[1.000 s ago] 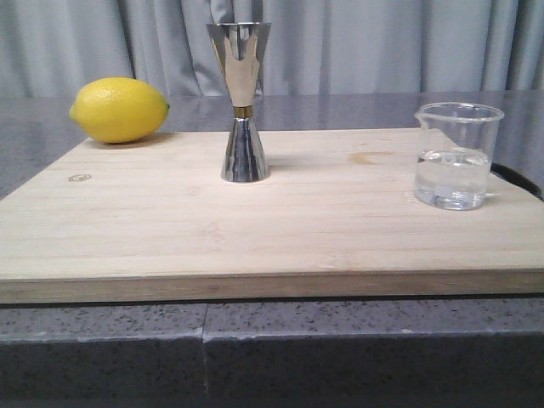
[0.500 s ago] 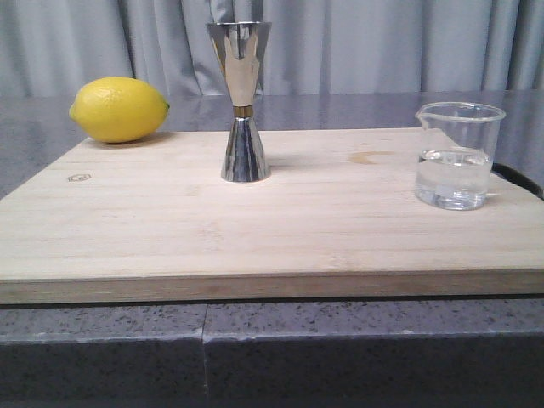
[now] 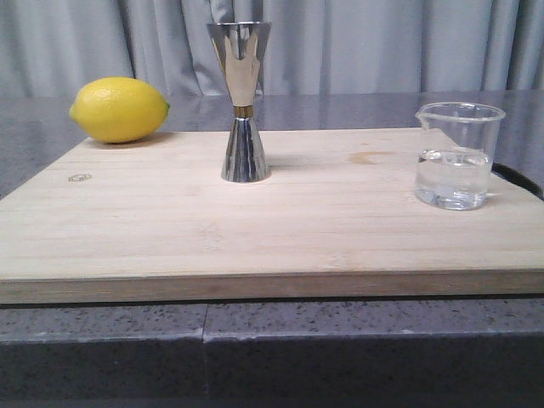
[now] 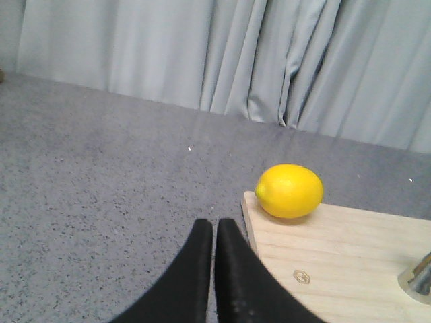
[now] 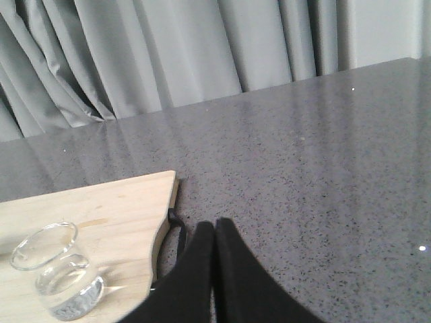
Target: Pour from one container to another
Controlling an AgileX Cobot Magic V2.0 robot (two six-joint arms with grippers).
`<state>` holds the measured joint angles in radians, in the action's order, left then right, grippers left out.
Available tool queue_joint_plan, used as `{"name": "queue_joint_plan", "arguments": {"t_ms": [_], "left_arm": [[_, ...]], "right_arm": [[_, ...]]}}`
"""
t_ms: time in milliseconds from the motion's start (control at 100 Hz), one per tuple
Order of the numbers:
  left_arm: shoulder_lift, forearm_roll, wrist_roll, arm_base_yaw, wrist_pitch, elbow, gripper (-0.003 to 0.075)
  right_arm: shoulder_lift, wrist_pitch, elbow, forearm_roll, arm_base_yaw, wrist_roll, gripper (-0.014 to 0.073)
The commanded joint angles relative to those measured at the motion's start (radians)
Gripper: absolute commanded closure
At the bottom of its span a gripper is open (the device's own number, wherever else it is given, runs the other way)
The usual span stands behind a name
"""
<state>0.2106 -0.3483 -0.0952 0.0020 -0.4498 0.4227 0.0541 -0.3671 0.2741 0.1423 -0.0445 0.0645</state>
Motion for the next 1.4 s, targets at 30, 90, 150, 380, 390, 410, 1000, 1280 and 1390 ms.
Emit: {"name": "queue_joint_plan", "arguments": {"t_ms": [30, 90, 150, 380, 390, 410, 1000, 1280, 1390], "left_arm": [[0.119, -0.051, -0.05, -0.007, -0.063, 0.129, 0.0739], [0.166, -0.111, -0.138, -0.007, -0.095, 0.163, 0.0739], [0.2, -0.207, -0.25, -0.007, -0.112, 0.192, 0.0739], [0.304, -0.583, -0.631, -0.007, -0.18, 0.227, 0.0735], [0.309, -0.594, -0.64, -0.007, -0.183, 0.228, 0.0734], [0.314, -0.624, -0.664, -0.007, -0.193, 0.23, 0.073], [0.547, -0.767, -1.011, -0.007, -0.449, 0.296, 0.0183], [0.705, -1.005, -1.418, -0.008, -0.513, 0.296, 0.0183], [0.79, -1.05, -1.509, -0.011, -0.579, 0.296, 0.0183]], "right_arm": [[0.096, -0.053, 0.125, 0.001, 0.002, -0.004, 0.0665], [0.132, -0.111, 0.166, 0.001, 0.002, -0.015, 0.0665], [0.17, -0.138, 0.202, 0.001, 0.002, -0.023, 0.0665], [0.252, -0.143, 0.278, 0.001, 0.002, -0.055, 0.0652], [0.252, -0.143, 0.28, 0.001, 0.002, -0.058, 0.0648], [0.257, -0.143, 0.284, 0.001, 0.002, -0.064, 0.0637], [0.403, -0.27, 0.344, 0.142, 0.002, -0.23, 0.0175], [0.456, -0.274, 0.344, 0.42, 0.002, -0.565, 0.0175], [0.465, -0.283, 0.344, 0.429, 0.002, -0.606, 0.0175]]}}
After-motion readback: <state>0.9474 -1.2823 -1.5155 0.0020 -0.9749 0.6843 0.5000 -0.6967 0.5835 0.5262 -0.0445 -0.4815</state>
